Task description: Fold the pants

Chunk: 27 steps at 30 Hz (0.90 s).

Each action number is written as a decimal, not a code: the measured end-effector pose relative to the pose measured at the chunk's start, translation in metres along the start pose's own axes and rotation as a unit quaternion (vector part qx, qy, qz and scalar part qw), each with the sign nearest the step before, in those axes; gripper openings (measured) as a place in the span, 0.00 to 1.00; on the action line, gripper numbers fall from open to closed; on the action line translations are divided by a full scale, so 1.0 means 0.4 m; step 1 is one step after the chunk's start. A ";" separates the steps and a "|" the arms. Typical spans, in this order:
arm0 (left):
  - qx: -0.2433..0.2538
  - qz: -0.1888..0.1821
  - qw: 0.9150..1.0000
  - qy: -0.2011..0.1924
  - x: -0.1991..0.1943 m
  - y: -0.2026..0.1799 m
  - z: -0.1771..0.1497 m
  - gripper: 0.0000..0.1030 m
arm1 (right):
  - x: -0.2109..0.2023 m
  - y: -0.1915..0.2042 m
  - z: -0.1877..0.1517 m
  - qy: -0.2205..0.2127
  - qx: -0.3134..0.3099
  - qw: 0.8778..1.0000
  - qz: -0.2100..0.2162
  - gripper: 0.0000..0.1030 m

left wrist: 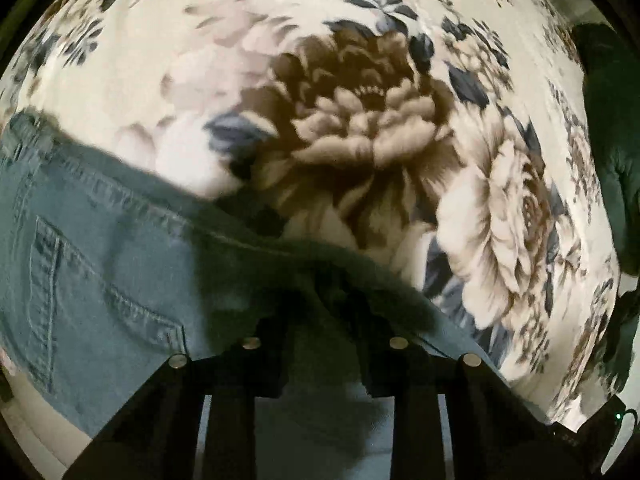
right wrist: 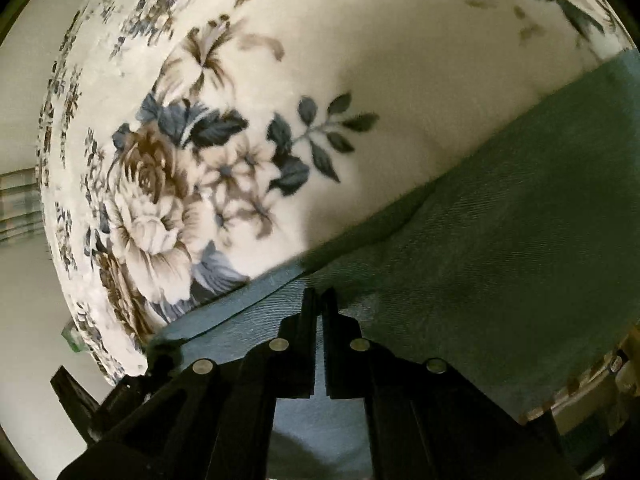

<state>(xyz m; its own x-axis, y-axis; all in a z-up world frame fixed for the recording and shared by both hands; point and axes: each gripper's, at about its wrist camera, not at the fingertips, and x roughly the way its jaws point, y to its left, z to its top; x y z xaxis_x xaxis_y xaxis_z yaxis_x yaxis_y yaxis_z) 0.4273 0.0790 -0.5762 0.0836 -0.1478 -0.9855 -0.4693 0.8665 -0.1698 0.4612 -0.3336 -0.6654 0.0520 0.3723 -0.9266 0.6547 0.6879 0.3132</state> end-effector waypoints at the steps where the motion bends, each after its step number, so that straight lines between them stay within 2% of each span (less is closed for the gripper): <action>1: 0.004 0.002 1.000 0.000 -0.004 -0.003 0.004 0.23 | 0.015 -0.002 0.007 0.003 -0.004 1.000 0.003 0.03; 4: 0.035 0.016 0.999 -0.009 -0.041 -0.033 -0.015 0.24 | 0.069 0.022 0.007 0.027 -0.029 0.999 0.030 0.09; 6: 0.065 0.018 0.997 -0.028 -0.076 -0.064 -0.050 0.25 | 0.035 -0.035 0.005 0.040 -0.030 0.995 0.087 0.47; 7: 0.084 0.025 0.996 -0.033 -0.092 -0.077 -0.075 0.28 | 0.009 -0.069 0.002 0.035 -0.028 0.993 0.108 0.51; 9: 0.119 0.038 0.991 -0.044 -0.117 -0.107 -0.141 0.48 | -0.078 -0.175 -0.012 -0.001 -0.021 0.993 0.117 0.53; 10: 0.129 0.039 0.990 -0.046 -0.118 -0.118 -0.172 0.67 | -0.115 -0.227 -0.018 -0.019 -0.014 0.993 0.113 0.53; 11: 0.140 0.037 0.988 -0.048 -0.121 -0.131 -0.206 0.79 | -0.158 -0.292 -0.024 -0.040 -0.002 0.994 0.105 0.53; 13: 0.157 0.033 0.986 -0.047 -0.107 -0.156 -0.269 0.87 | -0.243 -0.432 -0.042 -0.088 0.035 0.992 0.079 0.53; 16: 0.167 0.039 0.985 -0.018 -0.053 -0.180 -0.354 0.87 | -0.335 -0.647 -0.058 -0.134 0.107 0.984 0.053 0.53; 17: 0.170 0.046 0.984 -0.009 -0.032 -0.194 -0.379 0.87 | -0.353 -0.733 -0.061 -0.148 0.147 0.976 0.054 0.53; 20: 0.180 0.067 0.981 0.012 0.037 -0.230 -0.444 0.87 | -0.360 -0.878 -0.046 -0.171 0.213 0.959 0.083 0.53; 21: 0.187 0.072 0.980 0.015 0.056 -0.242 -0.457 0.87 | -0.361 -0.904 -0.037 -0.178 0.218 0.955 0.094 0.50; 22: 0.192 0.077 0.978 0.017 0.073 -0.251 -0.466 0.87 | -0.359 -0.924 -0.024 -0.180 0.219 0.953 0.103 0.46; 23: 0.198 0.085 0.976 0.015 0.087 -0.259 -0.474 0.87 | -0.354 -0.936 -0.010 -0.180 0.215 0.953 0.116 0.29; 24: 0.206 0.094 0.974 0.010 0.102 -0.266 -0.479 0.89 | -0.344 -0.938 0.008 -0.171 0.205 0.957 0.111 0.13; 27: 0.219 0.105 0.970 0.008 0.134 -0.275 -0.478 1.00 | -0.335 -0.924 0.025 -0.176 0.181 0.965 0.071 0.04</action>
<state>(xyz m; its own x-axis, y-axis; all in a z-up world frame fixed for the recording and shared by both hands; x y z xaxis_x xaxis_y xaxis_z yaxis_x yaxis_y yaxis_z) 0.3154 -0.1153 -0.6110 0.0106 0.0504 -0.9987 -0.0566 0.9972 0.0497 0.2198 -0.6441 -0.6592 0.3712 0.1682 -0.9132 0.8395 0.3595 0.4075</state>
